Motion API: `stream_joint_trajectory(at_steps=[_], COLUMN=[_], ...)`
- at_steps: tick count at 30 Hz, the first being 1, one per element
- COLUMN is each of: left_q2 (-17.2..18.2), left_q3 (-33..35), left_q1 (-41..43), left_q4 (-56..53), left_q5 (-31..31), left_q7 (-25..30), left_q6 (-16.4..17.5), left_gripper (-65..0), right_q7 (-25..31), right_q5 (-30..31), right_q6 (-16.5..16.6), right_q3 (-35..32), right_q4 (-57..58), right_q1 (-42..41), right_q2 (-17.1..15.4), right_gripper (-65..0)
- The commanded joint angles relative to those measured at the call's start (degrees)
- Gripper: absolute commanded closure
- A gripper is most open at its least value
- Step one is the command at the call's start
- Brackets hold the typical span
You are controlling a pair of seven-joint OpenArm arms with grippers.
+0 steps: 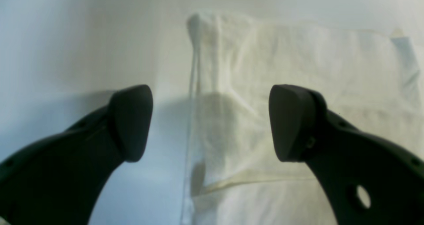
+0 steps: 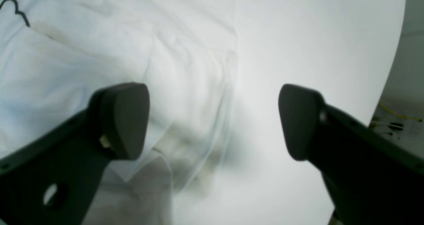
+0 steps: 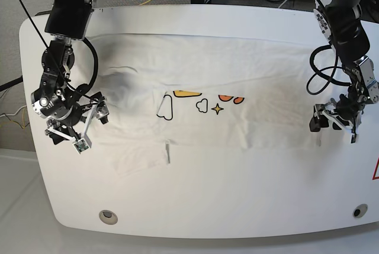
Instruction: Fold the T-shirt properly
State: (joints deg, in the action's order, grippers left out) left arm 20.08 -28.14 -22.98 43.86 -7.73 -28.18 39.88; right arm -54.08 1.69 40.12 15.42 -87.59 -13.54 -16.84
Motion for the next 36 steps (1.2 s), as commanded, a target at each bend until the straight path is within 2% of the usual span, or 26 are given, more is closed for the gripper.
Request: stream_joint_trajectory(at_steps=[1,14,26,30,36], left_q2=[1.1,0.5,-3.9,-4.2,-4.3], left_q3=[-0.1,-0.1,0.9,2.0,3.0], left_q1=[-1.5,-1.6,-2.7,-2.7,-2.7], left_q4=[-1.5,-3.8,-3.7,-3.7,-3.5], left_q5=[-1.0,-1.1,-1.0,-1.1,-1.2], left_q7=[2.9,5.2,5.1,5.0,3.8], left_q6=[0.1,0.1,0.1,0.1,0.1], left_gripper=[-52.4,-52.4,-52.4,-52.4,-52.3], right_q7=[1.0,0.9,0.9,0.9,0.9], right_q5=[0.2,0.2,0.2,0.2,0.2], right_q6=[-0.1,-0.1,-0.1,-0.1,-0.1], right_q3=[0.4,0.4,0.4,0.5,4.1], right_q4=[-1.2,-1.2,-1.2,-1.2,-1.1], right_q1=[-1.5,-1.5,-1.4,-1.4,-1.4], right_q2=[-1.4,-1.8,-1.8,-1.8,-1.8], right_gripper=[-57.3,-57.3,-57.3,-57.3,-57.3])
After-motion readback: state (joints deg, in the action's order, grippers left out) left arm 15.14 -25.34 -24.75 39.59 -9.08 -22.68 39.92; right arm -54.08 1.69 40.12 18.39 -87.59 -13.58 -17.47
